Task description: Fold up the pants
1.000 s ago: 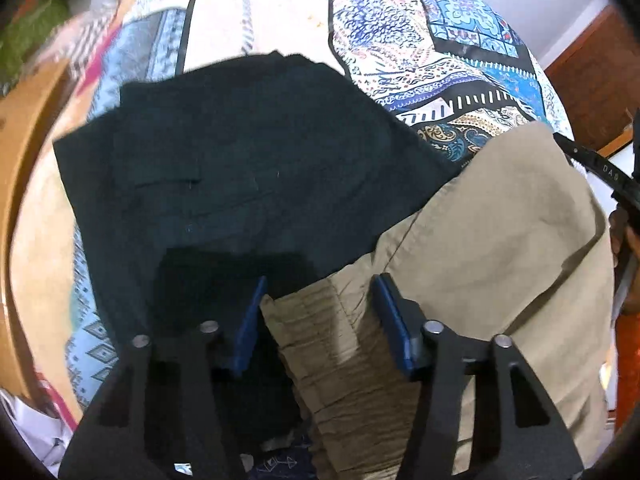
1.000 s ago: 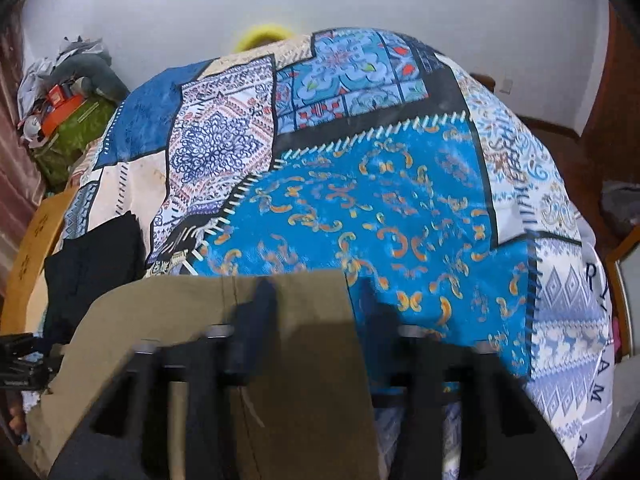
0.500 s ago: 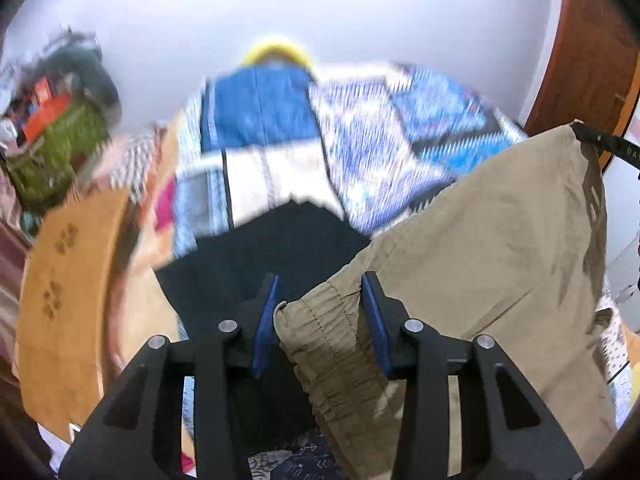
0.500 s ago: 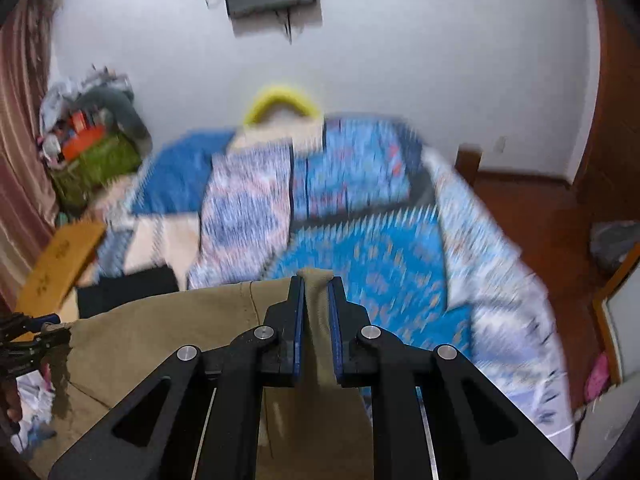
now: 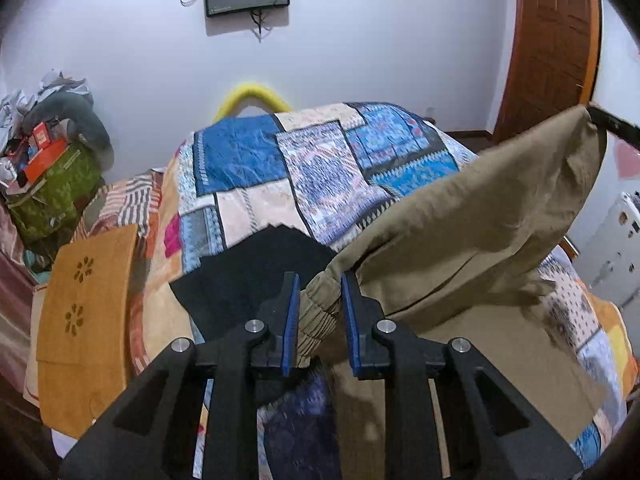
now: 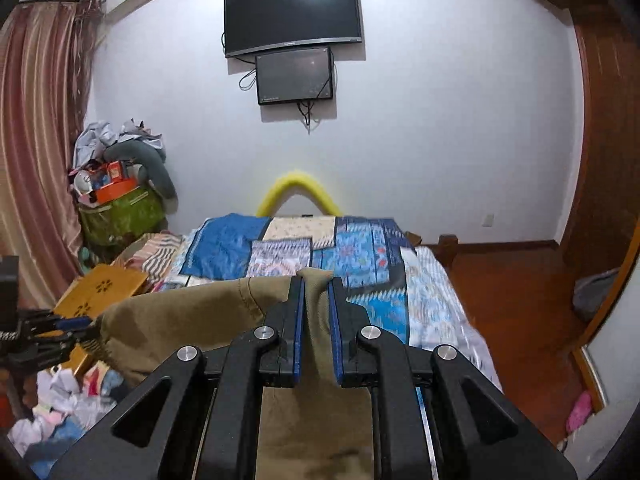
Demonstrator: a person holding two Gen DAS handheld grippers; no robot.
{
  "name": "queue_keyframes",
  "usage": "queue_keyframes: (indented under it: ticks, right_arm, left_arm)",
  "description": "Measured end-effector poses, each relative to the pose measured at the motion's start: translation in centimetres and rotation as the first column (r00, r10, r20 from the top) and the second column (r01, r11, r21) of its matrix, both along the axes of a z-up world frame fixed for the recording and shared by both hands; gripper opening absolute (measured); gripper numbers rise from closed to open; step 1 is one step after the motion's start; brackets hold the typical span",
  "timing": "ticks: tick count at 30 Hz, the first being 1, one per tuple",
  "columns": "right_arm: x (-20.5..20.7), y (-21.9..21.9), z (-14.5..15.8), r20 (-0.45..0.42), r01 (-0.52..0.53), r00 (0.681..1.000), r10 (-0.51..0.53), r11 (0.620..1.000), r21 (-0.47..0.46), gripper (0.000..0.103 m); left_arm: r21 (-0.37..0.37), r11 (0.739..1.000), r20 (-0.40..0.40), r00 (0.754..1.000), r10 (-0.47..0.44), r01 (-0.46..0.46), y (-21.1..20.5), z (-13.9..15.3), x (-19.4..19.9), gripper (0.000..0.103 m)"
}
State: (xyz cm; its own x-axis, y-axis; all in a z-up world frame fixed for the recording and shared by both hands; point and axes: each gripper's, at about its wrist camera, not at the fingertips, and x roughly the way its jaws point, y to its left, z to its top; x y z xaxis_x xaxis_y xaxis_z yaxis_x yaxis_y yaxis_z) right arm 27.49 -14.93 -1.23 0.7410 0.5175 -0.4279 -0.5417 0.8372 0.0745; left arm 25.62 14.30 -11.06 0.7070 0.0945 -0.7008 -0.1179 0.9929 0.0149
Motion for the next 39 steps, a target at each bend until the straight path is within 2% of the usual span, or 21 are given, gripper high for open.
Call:
queue_keyframes:
  ticks: [7,11,19,23,25,28,32,34,35,37,38,39]
  right_arm:
    - [-5.5,-3.4,-2.9,-0.054,0.014,0.998,-0.014,1.0,0.005,0.01]
    - [-8.4,-4.4,-4.6,-0.087,0.022,0.996,-0.024,1.0,-0.022,0.01]
    - [-12.3,-6.1,-11.3,-0.256,0.048,0.965,-0.056,0.998,-0.038,0.011]
    - [-13.8,-6.3,-13.8,-0.313,0.036,0.948,-0.062,0.996,-0.087,0.012]
    - [-14.0,-6.2,-14.3,-0.333,0.032,0.94,-0.071,0.992,-0.123,0.016]
    - [-14.9,-7.4,-14.8,-0.369,0.035,0.927,-0.072,0.994,-0.108,0.016]
    - [-16.1,-8.5,-14.0,-0.375,0.047,0.924,-0.074,0.996,-0.081,0.019]
    - [-16.7,-8.5,-13.3,-0.354,0.05,0.932,-0.071,0.996,-0.067,0.037]
    - [-17.1,-8.4,-12.9,-0.338,0.05,0.939,-0.068,0.997,-0.061,0.042]
    - [-17.3,-7.7,-11.7,-0.3,0.037,0.953,-0.051,0.998,-0.052,0.057]
    - [-17.5,-7.1,-11.3,-0.285,0.028,0.957,-0.043,0.998,-0.055,0.061]
    - [-17.5,-6.4,-10.8,-0.271,0.013,0.962,-0.029,0.998,-0.06,0.07]
  left_arm:
    - [0.012,0.997,0.001,0.997,-0.082,0.082,-2.8,-0.8,-5.4,0.02]
    - [0.055,0.991,-0.02,0.993,-0.12,0.121,-4.6,-2.3,-7.9,0.02]
    - [0.004,0.987,-0.107,0.981,-0.161,0.163,-5.9,-6.1,-11.0,0.02]
    - [0.015,0.986,-0.152,0.976,-0.159,0.163,-6.3,-7.7,-12.3,0.022]
    - [0.005,0.988,-0.183,0.971,-0.15,0.154,-6.2,-8.3,-12.4,0.039]
    - [-0.027,0.993,-0.199,0.973,-0.121,0.118,-5.5,-8.4,-12.6,0.057]
    - [-0.056,0.993,-0.167,0.98,-0.111,0.103,-4.9,-6.8,-13.2,0.067]
    - [-0.036,0.994,-0.145,0.984,-0.104,0.1,-5.1,-5.6,-13.4,0.079]
    - [-0.03,0.994,-0.131,0.986,-0.107,0.103,-5.3,-5.0,-13.4,0.082]
    - [-0.024,0.993,-0.118,0.986,-0.115,0.113,-5.6,-4.1,-13.3,0.097]
    - [-0.027,0.992,-0.118,0.985,-0.123,0.12,-5.9,-3.6,-13.1,0.101]
    - [-0.031,0.992,-0.12,0.984,-0.129,0.126,-6.2,-3.4,-12.9,0.103]
